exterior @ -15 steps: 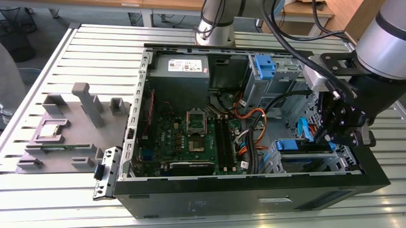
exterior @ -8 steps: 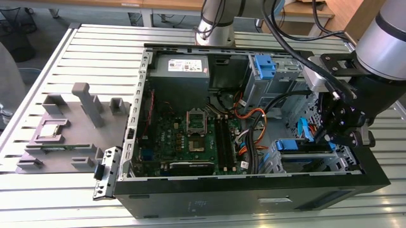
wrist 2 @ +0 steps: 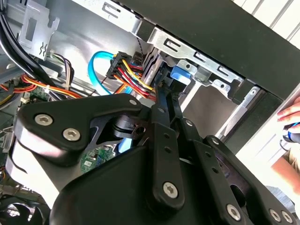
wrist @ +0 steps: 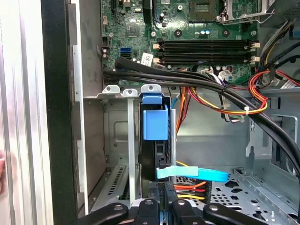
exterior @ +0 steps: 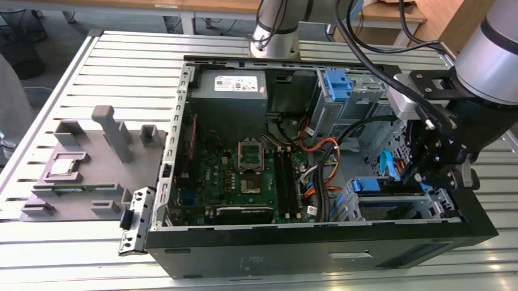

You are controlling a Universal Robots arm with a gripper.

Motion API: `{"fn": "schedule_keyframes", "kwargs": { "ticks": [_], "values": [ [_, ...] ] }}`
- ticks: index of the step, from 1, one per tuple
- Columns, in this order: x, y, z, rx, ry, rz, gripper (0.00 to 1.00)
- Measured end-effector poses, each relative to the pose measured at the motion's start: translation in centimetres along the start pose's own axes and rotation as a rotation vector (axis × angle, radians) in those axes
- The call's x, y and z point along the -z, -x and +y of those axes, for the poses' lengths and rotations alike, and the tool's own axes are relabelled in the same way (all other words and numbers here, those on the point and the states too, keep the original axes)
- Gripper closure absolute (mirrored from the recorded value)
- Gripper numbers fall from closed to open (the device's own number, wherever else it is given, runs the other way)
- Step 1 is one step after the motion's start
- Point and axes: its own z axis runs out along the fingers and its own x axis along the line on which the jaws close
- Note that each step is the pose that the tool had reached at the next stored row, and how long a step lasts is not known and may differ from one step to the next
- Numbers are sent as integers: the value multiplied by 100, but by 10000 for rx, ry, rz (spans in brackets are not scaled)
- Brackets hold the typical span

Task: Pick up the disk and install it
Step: 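Insert the second disk wire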

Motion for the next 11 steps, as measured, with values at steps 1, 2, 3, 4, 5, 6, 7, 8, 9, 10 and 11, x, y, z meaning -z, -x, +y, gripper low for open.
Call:
{"fn": "schedule_keyframes", "kwargs": {
  "ticks": [1, 2, 3, 4, 5, 6, 7, 8, 9, 10, 11],
  "values": [
    [0, -3, 0, -1, 0, -12, 83],
    [-1, -5, 0, -2, 1, -28, 83],
    [-1, -8, 0, -3, 1, -43, 83],
    [-1, -10, 0, -5, 2, -64, 83],
    [-1, -10, 0, -7, 3, -83, 83],
    [-1, -10, 0, -8, 3, -113, 83],
    [-1, -10, 0, -11, 5, -148, 83],
    [-1, -10, 0, -13, 5, -172, 83],
    [-1, -10, 0, -15, 6, -194, 83],
    [-1, -10, 0, -16, 7, -214, 83],
    [-1, -10, 0, -18, 7, -236, 83]
  ]
}}
